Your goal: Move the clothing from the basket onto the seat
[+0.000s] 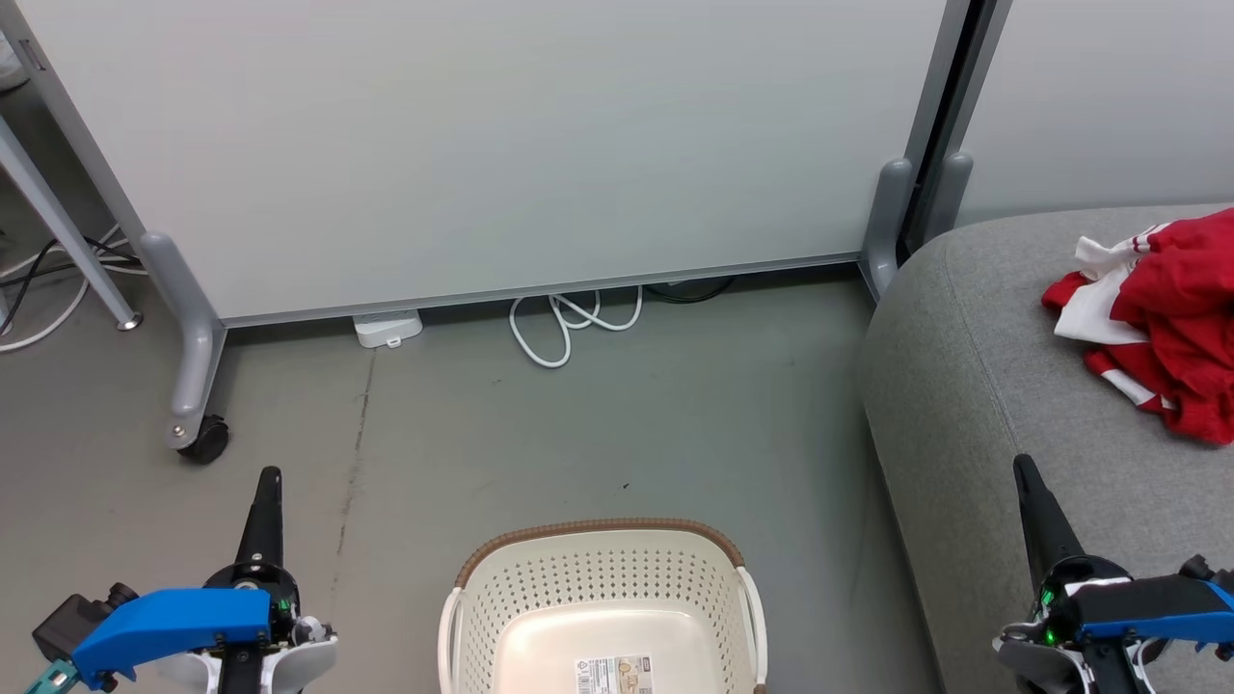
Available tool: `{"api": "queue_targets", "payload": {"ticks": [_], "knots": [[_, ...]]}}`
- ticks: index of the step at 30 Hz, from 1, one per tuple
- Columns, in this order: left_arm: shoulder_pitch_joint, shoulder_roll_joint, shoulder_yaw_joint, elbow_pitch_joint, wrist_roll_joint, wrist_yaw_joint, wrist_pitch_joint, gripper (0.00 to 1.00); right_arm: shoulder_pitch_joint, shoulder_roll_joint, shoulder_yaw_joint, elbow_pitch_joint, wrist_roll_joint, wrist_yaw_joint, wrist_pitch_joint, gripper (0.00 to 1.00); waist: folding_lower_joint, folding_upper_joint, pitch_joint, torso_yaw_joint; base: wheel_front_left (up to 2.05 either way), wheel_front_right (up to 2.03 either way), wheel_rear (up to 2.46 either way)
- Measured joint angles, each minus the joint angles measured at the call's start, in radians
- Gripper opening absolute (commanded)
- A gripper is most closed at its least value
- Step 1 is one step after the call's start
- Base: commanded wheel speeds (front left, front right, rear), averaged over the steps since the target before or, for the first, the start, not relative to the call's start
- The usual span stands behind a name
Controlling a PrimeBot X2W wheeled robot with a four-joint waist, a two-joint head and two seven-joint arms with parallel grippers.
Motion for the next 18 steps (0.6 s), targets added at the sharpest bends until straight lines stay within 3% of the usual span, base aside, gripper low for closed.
{"api": "queue_targets", "payload": {"ticks": [18], "knots": [[-0.012,0.0,0.013,-0.003,-0.136,0.0,0.032,0.0,-0.015,0.0,-0.007,0.0,0.136,0.0,0.034,0.0,0.0,0.0,0.004,-0.008,0.0,0.0,0.0]]}}
